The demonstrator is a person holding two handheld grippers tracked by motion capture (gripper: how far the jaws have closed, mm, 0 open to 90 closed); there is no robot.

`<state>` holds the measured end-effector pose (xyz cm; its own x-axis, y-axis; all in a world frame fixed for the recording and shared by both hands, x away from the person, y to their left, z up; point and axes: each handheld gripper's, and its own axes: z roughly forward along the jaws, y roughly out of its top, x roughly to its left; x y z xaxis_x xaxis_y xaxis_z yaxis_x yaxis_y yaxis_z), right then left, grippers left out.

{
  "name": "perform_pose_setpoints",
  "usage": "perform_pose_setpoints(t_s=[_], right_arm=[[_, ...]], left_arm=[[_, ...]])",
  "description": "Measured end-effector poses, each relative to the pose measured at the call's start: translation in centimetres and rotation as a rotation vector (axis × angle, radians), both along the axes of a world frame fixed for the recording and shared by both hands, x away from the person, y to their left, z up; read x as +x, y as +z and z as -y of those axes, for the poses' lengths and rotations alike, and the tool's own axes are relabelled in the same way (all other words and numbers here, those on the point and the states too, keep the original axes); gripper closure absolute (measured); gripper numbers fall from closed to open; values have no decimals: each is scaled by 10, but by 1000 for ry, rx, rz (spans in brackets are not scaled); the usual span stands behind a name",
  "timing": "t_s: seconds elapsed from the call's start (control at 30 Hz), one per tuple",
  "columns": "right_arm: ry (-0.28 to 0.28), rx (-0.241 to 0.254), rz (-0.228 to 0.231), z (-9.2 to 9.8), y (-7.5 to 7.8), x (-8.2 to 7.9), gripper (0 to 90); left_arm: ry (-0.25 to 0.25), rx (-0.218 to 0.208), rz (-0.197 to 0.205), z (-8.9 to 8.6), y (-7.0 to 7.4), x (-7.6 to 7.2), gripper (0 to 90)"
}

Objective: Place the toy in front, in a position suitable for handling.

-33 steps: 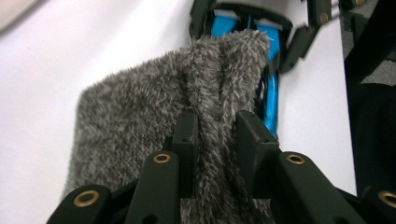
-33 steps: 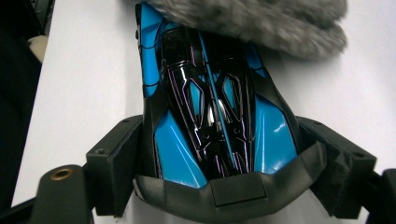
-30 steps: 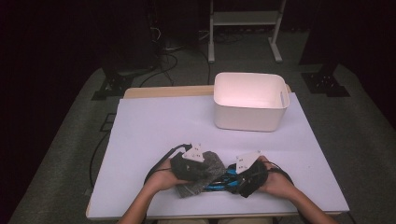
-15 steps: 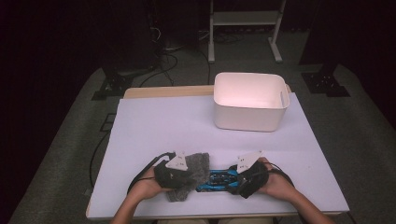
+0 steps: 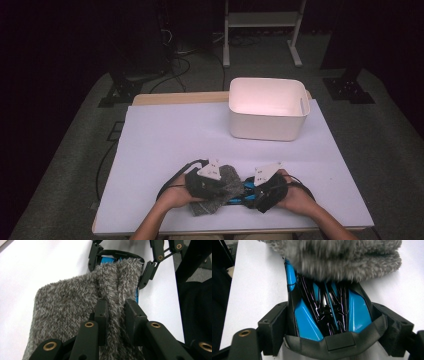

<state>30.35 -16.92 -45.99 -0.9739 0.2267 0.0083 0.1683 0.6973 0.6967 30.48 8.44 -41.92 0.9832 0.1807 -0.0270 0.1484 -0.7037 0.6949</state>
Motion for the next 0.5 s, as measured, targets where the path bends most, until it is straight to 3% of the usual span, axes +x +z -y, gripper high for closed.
perform_pose_setpoints(t_s=[0.27,0.5], right_arm=[[1,-7,0,-1,1,0,190],[1,-5,0,-1,0,1,189]], left_arm=[[112,-3,-20,-42,-9,0,735],[111,0,16,-25,-3,2,731]])
